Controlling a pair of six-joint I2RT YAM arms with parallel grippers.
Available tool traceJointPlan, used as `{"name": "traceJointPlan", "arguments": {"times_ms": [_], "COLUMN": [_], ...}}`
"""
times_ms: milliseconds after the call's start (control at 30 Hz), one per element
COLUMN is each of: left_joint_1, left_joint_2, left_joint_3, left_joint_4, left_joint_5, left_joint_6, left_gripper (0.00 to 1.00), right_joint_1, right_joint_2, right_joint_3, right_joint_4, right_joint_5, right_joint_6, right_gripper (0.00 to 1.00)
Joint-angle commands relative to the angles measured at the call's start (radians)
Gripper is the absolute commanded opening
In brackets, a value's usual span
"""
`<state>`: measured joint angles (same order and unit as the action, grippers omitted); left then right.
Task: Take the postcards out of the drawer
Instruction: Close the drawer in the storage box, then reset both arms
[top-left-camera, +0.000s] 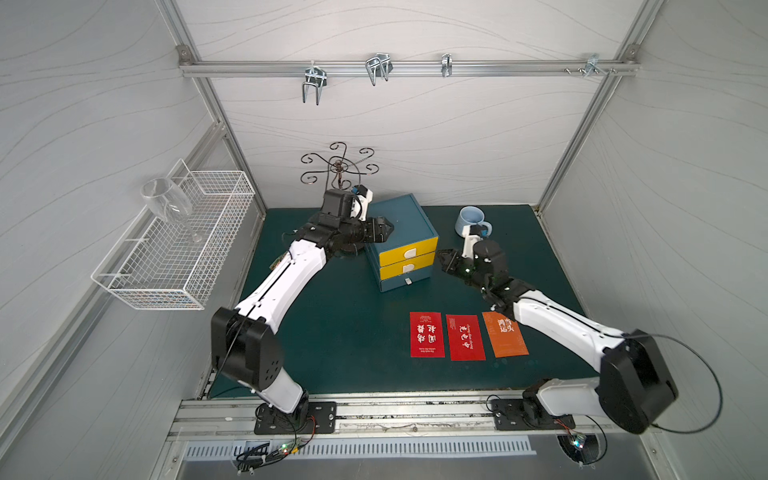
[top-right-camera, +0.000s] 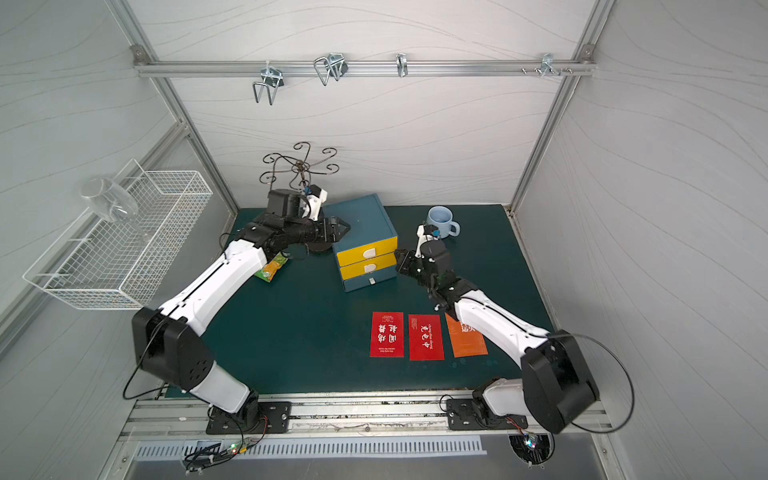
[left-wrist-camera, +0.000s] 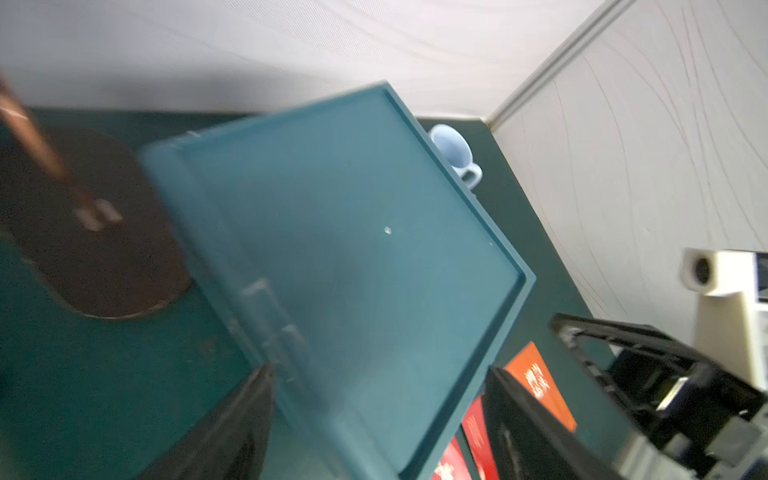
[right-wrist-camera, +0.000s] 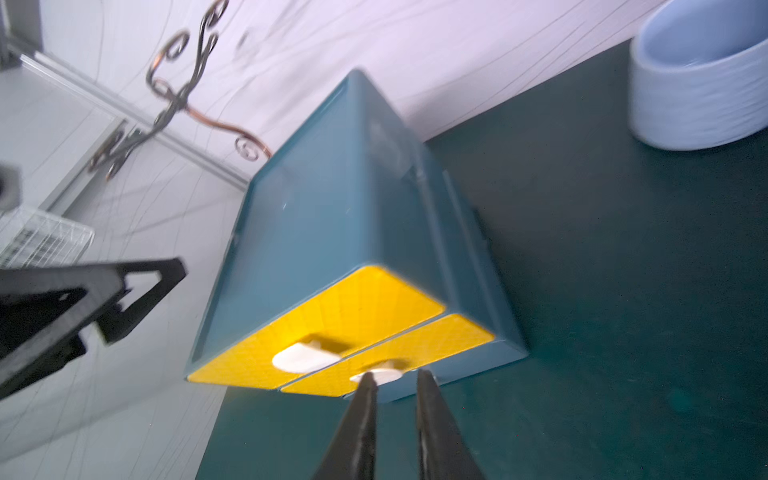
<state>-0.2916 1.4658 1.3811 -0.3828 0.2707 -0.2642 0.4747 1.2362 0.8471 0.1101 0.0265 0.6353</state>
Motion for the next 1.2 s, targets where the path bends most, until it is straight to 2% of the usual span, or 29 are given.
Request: {"name": "traceJointPlan", "arguments": {"times_ms": [0, 67, 133, 200, 267, 333, 400, 433, 467, 500, 533, 567, 600, 667, 700, 733, 800, 867, 900, 967, 1033, 1100, 1167], "left_joint_1": [0.047, 0.086, 0.14, 0.21, 0.266, 0.285, 0.291, 0.296, 0.299, 0.303, 0.316, 0.328, 0.333, 0.327, 0.325, 0.325, 0.327, 0.326, 0.327, 0.327, 0.327, 0.327, 0.327], "left_joint_2": [-0.14, -0.206, -0.23, -0.22, -0.184, -0.131, -0.072, -0.037, -0.028, -0.028, -0.012, -0.001, 0.021, 0.072, 0.053, 0.065, 0.064, 0.111, 0.08, 0.11, 0.083, 0.096, 0.082], "left_joint_3": [-0.15, -0.313, -0.444, -0.565, -0.666, -0.753, -0.813, -0.843, -0.838, -0.831, -0.857, -0.857, -0.859, -0.87, -0.857, -0.873, -0.909, -0.968, -0.937, -0.959, -0.946, -0.961, -0.953], "left_joint_4": [0.143, 0.232, 0.322, 0.398, 0.494, 0.596, 0.713, 0.809, 0.82, 0.819, 0.921, 0.939, 0.97, 1.063, 0.996, 1.04, 1.095, 1.287, 1.158, 1.258, 1.172, 1.237, 1.184], "left_joint_5": [-0.239, -0.384, -0.513, -0.52, -0.531, -0.54, -0.565, -0.576, -0.596, -0.584, -0.557, -0.525, -0.492, -0.436, -0.389, -0.377, -0.323, -0.322, -0.316, -0.323, -0.318, -0.321, -0.317], "left_joint_6": [0.057, 0.122, 0.159, 0.194, 0.208, 0.237, 0.235, 0.228, 0.215, 0.202, 0.182, 0.161, 0.153, 0.199, 0.204, 0.212, 0.229, 0.238, 0.229, 0.235, 0.232, 0.234, 0.232], "left_gripper": [0.9, 0.96, 0.98, 0.98, 0.98, 0.98, 0.99, 0.98, 0.98, 0.98, 0.99, 0.98, 0.99, 0.99, 0.99, 0.99, 0.99, 0.99, 0.99, 0.99, 0.99, 0.99, 0.99], "right_joint_1": [-0.138, -0.226, -0.29, -0.304, -0.31, -0.33, -0.34, -0.341, -0.35, -0.361, -0.382, -0.401, -0.414, -0.417, -0.425, -0.427, -0.426, -0.426, -0.425, -0.424, -0.425, -0.425, -0.425], "right_joint_2": [-0.054, -0.059, -0.042, -0.003, 0.07, 0.145, 0.184, 0.2, 0.221, 0.246, 0.296, 0.333, 0.312, 0.346, 0.338, 0.317, 0.35, 0.333, 0.339, 0.343, 0.344, 0.342, 0.341], "right_joint_3": [-0.037, -0.074, -0.114, -0.188, -0.264, -0.312, -0.287, -0.309, -0.34, -0.354, -0.352, -0.369, -0.396, -0.455, -0.462, -0.444, -0.427, -0.413, -0.415, -0.418, -0.418, -0.419, -0.42], "right_joint_4": [-0.219, -0.206, -0.169, -0.055, 0.094, 0.218, 0.24, 0.345, 0.458, 0.532, 0.559, 0.645, 0.65, 0.804, 0.806, 0.729, 0.758, 0.697, 0.713, 0.723, 0.725, 0.725, 0.726], "right_joint_5": [0.033, 0.058, 0.072, 0.154, 0.203, 0.176, 0.134, 0.128, 0.117, 0.093, 0.081, 0.052, 0.007, 0.034, 0.019, 0.01, -0.032, -0.041, -0.042, -0.044, -0.044, -0.044, -0.044], "right_joint_6": [-0.225, -0.303, -0.401, -0.516, -0.598, -0.595, -0.617, -0.623, -0.622, -0.639, -0.614, -0.603, -0.605, -0.591, -0.581, -0.583, -0.599, -0.604, -0.608, -0.609, -0.612, -0.612, -0.611], "right_gripper": [0.4, 0.53, 0.74, 0.86, 0.94, 0.97, 0.99, 0.99, 0.99, 0.99, 0.99, 0.99, 0.99, 0.99, 0.99, 0.99, 0.99, 0.99, 0.99, 0.99, 0.99, 0.99, 0.99]}}
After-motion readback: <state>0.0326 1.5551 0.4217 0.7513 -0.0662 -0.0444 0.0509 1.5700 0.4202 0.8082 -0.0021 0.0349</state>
